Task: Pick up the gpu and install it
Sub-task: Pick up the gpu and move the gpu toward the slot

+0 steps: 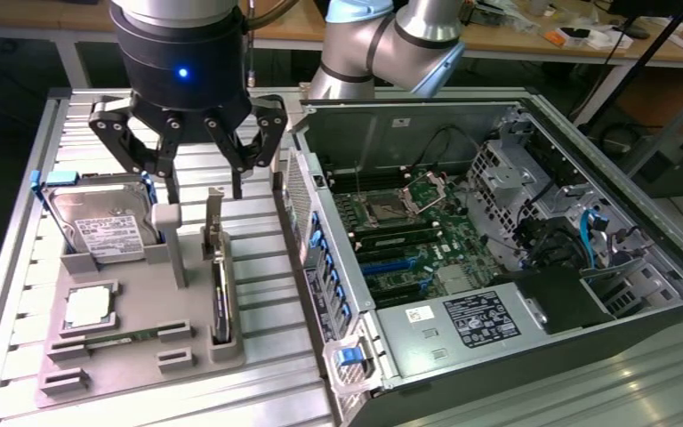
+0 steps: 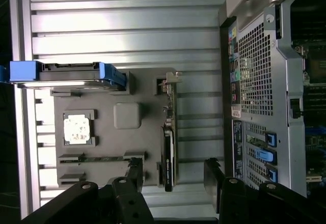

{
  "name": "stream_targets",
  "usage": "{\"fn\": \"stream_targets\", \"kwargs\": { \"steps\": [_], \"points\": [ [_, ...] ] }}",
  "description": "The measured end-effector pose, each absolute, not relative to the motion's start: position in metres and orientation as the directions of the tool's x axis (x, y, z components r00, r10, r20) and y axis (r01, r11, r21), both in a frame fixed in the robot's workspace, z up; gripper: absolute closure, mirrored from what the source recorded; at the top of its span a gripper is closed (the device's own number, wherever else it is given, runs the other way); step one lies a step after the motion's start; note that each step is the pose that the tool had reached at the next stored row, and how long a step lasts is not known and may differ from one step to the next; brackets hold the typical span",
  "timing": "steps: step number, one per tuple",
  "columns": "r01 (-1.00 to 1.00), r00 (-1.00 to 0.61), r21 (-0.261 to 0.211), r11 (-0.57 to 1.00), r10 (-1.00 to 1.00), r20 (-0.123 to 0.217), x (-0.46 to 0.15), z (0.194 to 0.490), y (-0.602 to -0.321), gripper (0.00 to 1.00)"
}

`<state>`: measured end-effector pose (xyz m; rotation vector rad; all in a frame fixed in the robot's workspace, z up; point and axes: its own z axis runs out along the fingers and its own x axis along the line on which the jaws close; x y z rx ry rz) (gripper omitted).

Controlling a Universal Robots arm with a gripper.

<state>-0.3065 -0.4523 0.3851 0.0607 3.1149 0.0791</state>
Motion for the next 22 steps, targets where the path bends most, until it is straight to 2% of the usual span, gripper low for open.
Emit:
{"fn": "stream_targets", "kwargs": {
  "steps": [22],
  "points": [
    [0.027,-0.999,0.051,0.998,0.028,-0.024,-0.304,0.3781,-0.4523,0.4]
  ]
}}
